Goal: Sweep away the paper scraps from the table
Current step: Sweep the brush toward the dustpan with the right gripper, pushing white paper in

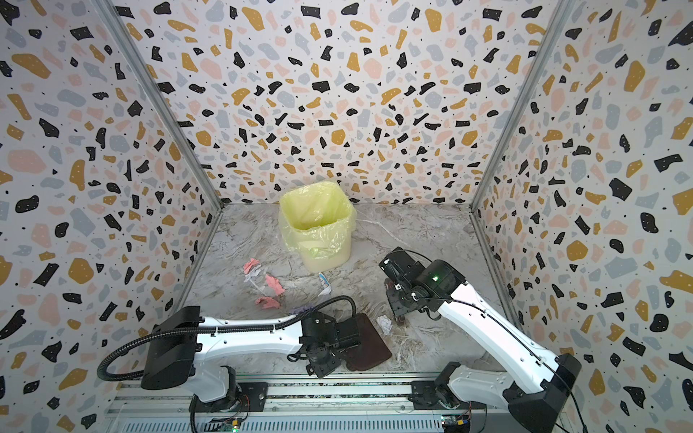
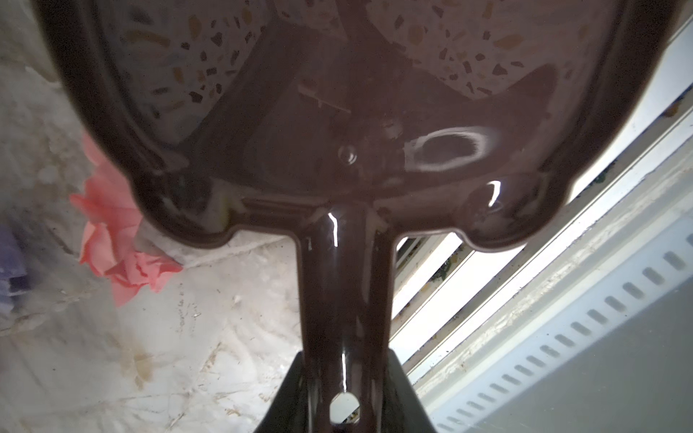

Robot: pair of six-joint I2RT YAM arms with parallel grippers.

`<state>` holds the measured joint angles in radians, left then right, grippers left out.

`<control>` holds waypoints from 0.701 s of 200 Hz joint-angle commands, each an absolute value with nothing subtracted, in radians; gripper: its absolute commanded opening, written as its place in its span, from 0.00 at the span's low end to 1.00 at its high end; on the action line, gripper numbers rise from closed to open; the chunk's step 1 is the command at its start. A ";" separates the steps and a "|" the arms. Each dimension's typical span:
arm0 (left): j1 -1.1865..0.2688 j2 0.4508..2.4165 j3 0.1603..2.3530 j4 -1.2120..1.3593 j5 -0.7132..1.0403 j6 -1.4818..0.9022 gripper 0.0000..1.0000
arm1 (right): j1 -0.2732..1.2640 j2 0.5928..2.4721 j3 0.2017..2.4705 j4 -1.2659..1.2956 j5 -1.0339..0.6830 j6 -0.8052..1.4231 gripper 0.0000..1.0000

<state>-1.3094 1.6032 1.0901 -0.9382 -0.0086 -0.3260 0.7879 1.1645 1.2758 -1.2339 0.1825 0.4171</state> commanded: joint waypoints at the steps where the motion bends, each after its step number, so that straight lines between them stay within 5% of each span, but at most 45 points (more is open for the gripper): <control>1: -1.301 1.606 1.075 -0.950 0.000 -0.320 0.00 | 0.802 1.158 1.268 -1.228 0.163 0.408 0.00; 140: -1.292 1.619 1.115 -0.928 0.006 -0.316 0.00 | 0.934 1.133 1.331 -1.175 -0.040 0.449 0.00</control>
<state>-1.2968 1.6123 1.0874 -0.9298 -0.0044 -0.3248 0.9237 1.1629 1.2842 -1.1923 0.0154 0.4282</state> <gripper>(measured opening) 0.285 0.240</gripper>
